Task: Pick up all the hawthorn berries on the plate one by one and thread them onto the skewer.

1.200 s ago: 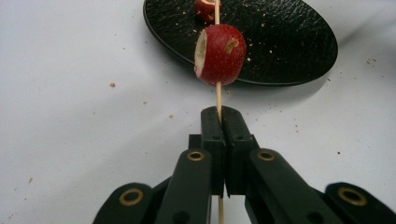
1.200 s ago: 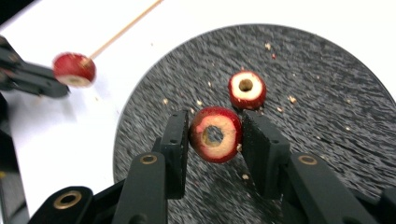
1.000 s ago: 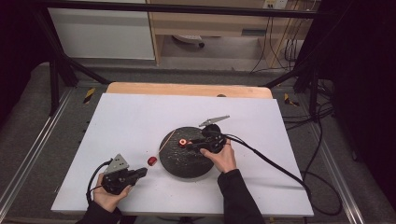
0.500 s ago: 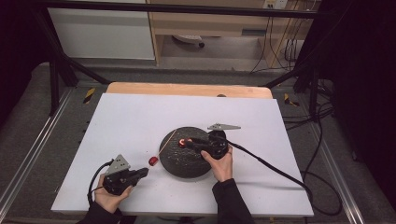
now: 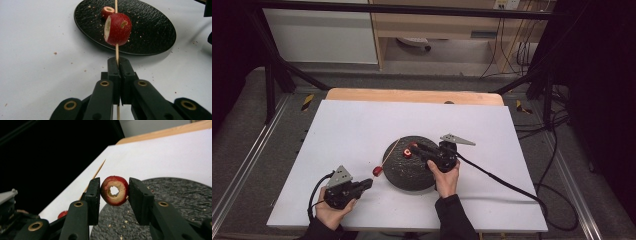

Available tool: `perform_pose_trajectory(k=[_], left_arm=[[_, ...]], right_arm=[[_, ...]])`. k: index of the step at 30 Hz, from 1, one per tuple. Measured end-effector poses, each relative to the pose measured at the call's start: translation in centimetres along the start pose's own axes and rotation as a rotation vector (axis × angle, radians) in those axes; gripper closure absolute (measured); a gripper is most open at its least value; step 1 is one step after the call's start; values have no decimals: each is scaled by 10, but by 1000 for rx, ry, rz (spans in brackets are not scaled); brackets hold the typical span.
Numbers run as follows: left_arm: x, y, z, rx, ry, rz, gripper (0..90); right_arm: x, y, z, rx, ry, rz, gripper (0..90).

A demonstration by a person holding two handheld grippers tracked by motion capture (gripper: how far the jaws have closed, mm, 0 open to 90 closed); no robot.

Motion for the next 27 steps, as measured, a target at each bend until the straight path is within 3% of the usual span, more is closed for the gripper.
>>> perform_pose_trajectory(k=[5, 16, 27], left_arm=[[2, 1, 1, 9, 14, -13, 887], [6, 7, 2, 5, 23, 3, 886], [16, 20, 3, -3, 46, 23, 887]], right_arm=[[5, 0, -3, 2, 79, 16, 632], [22, -2, -8, 4, 220, 23, 632], [33, 1, -9, 14, 292, 52, 633]])
Point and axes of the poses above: each handheld gripper's, and its own axes: z roughly forward along the jaws, x roughly out of its top, y roughly to its right, the point moved 5 cm from there along z, roughly forward along the jaws, and after that the axes turned 9 degrees about x, right-handed, at the moved point
